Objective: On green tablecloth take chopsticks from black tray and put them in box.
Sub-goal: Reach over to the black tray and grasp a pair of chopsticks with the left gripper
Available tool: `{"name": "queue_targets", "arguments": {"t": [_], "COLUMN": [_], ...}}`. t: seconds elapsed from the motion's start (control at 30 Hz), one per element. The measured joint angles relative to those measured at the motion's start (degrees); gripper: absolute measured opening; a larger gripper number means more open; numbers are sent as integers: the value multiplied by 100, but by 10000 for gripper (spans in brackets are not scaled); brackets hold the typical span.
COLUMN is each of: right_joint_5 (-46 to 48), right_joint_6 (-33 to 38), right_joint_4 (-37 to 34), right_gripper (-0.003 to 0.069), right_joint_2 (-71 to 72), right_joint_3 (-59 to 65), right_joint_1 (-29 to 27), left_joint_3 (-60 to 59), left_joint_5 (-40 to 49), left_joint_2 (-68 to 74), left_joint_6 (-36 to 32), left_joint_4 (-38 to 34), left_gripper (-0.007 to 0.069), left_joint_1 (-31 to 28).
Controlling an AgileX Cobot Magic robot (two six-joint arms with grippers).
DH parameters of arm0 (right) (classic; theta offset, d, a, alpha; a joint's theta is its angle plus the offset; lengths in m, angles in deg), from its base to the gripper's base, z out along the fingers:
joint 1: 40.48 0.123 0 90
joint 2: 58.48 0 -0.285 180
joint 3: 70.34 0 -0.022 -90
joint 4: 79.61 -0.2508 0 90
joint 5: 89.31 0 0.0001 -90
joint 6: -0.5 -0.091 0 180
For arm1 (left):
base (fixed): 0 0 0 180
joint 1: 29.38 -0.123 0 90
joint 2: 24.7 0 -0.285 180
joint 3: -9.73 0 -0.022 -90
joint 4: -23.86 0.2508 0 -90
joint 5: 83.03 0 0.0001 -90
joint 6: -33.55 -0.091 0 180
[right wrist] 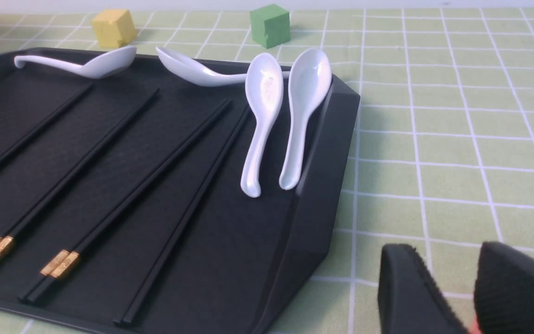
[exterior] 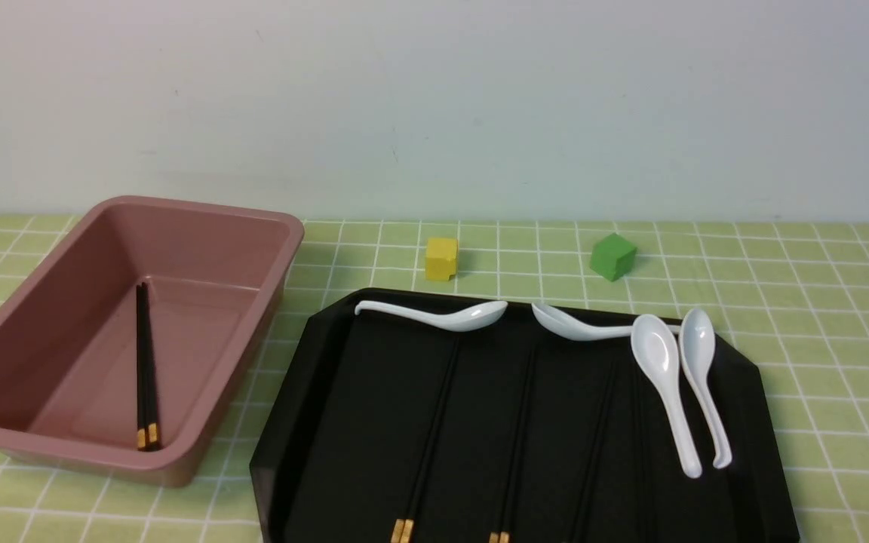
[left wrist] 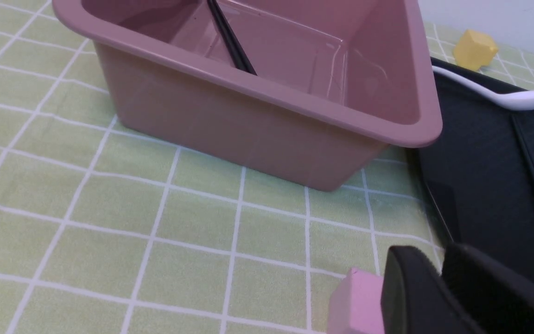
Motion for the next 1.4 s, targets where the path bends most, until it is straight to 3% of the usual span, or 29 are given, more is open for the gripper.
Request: {"name": "queue_targets", "arguments": {"t": [0.23,0.33,0.57,0.87,1.13,1.2,1.4], "right_joint_5": [0,0,0,0,0,0,0], "right_joint_6": [0,0,0,0,0,0,0], "right_joint_4": [0,0,0,0,0,0,0], "right_gripper": [240,240,240,240,240,240,240], "right_joint_2": [0,0,0,0,0,0,0], "right_joint_3": [0,0,0,0,0,0,0], "right_joint_1": [0,0,0,0,0,0,0], "left_joint_3": [0,0,0,57,1768,2615,3828], "left_joint_5": [-156,-380,-717,-1114,-701,490,3750], "left_joint_2": [0,0,0,0,428,1440,4172], "left_joint_6": [117,528,2133,2220,676,314,270], "left_joint_4": [-130,-797,-3464,-4817,-4720,-4075,-2358], "left_gripper": [124,124,131,126,-13,-13,-13], "left_joint_1": [0,0,0,0,0,0,0]}}
